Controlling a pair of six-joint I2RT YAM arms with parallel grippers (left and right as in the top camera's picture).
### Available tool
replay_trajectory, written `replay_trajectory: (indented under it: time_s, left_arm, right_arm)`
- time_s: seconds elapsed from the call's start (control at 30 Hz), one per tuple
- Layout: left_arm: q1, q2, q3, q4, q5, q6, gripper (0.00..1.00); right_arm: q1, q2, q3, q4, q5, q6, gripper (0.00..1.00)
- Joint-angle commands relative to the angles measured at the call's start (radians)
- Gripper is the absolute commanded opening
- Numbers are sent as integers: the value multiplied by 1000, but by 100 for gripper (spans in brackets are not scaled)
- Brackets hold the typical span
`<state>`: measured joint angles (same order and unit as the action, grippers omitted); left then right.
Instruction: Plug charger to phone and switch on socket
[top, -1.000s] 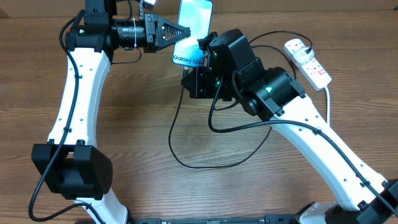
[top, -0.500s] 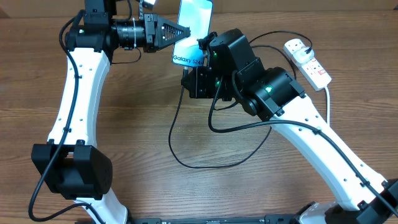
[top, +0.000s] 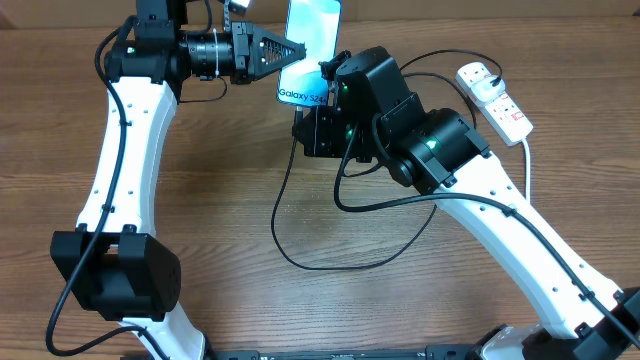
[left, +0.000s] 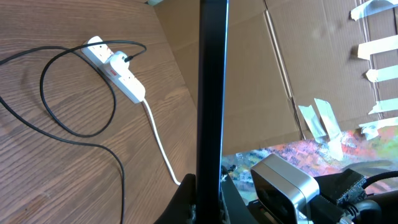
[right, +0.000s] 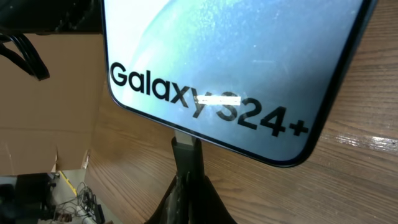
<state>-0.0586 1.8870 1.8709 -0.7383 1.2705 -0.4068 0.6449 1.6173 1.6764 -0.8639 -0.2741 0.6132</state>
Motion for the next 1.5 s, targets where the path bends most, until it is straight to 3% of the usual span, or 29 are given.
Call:
replay_trajectory:
  time_s: [0.0, 1.47]
  left_arm:
    - [-1, -3, 10, -11, 56, 45, 4]
    - [-1, -3, 10, -74, 9, 141, 4]
  right_arm:
    - [-6, 3, 6, 25, 72, 16, 4]
    - [-39, 3, 8, 51, 98, 76, 4]
